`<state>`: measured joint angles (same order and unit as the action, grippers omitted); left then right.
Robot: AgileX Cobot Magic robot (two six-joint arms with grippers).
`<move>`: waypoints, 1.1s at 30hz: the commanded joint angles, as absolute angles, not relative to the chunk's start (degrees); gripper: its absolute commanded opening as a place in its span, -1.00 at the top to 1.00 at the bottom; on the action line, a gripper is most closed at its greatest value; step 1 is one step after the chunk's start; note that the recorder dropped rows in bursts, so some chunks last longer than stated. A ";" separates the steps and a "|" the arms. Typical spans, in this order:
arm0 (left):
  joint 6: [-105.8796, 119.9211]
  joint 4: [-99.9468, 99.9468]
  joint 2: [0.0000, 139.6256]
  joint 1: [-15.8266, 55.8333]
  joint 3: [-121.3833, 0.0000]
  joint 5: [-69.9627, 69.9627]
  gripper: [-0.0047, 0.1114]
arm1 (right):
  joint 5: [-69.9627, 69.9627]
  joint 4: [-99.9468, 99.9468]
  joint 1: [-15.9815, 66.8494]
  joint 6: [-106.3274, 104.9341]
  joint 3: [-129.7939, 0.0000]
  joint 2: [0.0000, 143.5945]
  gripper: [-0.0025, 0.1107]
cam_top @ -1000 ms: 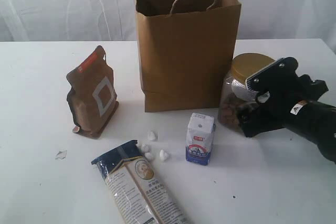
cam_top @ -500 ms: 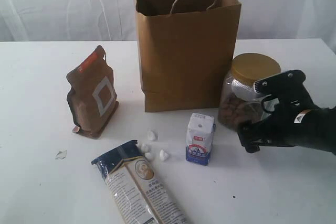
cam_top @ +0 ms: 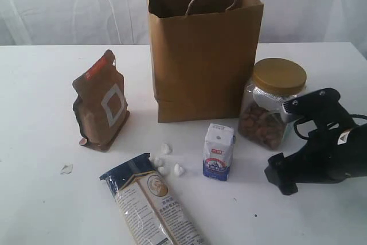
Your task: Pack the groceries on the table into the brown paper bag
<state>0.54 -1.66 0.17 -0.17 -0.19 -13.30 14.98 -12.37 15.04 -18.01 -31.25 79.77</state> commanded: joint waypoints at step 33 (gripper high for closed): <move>0.00 -1.64 0.00 0.15 0.00 -13.32 0.92 | -9.88 -2.29 9.23 -14.63 -11.27 64.65 -0.90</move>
<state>0.54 -1.66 0.17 -0.17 -0.19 -13.30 -8.86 -6.24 11.51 -17.31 -10.75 63.09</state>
